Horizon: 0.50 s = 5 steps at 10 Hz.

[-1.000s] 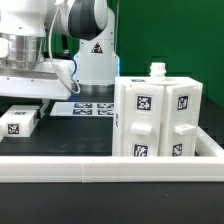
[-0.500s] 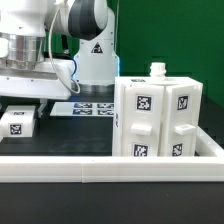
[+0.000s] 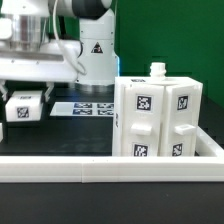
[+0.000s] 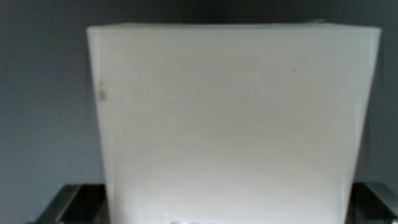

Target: Assemble cabinet

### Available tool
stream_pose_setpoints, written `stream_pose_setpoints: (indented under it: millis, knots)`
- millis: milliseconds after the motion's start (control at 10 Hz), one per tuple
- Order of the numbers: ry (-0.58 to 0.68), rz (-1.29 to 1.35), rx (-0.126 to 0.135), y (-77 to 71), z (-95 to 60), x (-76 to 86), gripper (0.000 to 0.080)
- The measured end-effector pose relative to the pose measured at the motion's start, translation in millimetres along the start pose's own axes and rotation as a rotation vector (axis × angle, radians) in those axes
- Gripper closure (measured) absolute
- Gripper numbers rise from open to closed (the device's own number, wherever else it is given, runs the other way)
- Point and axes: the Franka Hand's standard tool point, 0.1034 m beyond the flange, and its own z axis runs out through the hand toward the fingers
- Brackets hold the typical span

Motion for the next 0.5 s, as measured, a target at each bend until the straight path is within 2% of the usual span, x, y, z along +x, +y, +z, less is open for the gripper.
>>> stream_pose_setpoints:
  millis: [100,300,500]
  knots:
    - [0.007,0.025,0.012,-8.5,-11.1,5.1,0.0236]
    - [0.018,0.104,0.035,-42.3,-40.3,22.3,0.0236]
    - [0.005,0.185,0.029,-78.3,-61.3,40.7,0.0236]
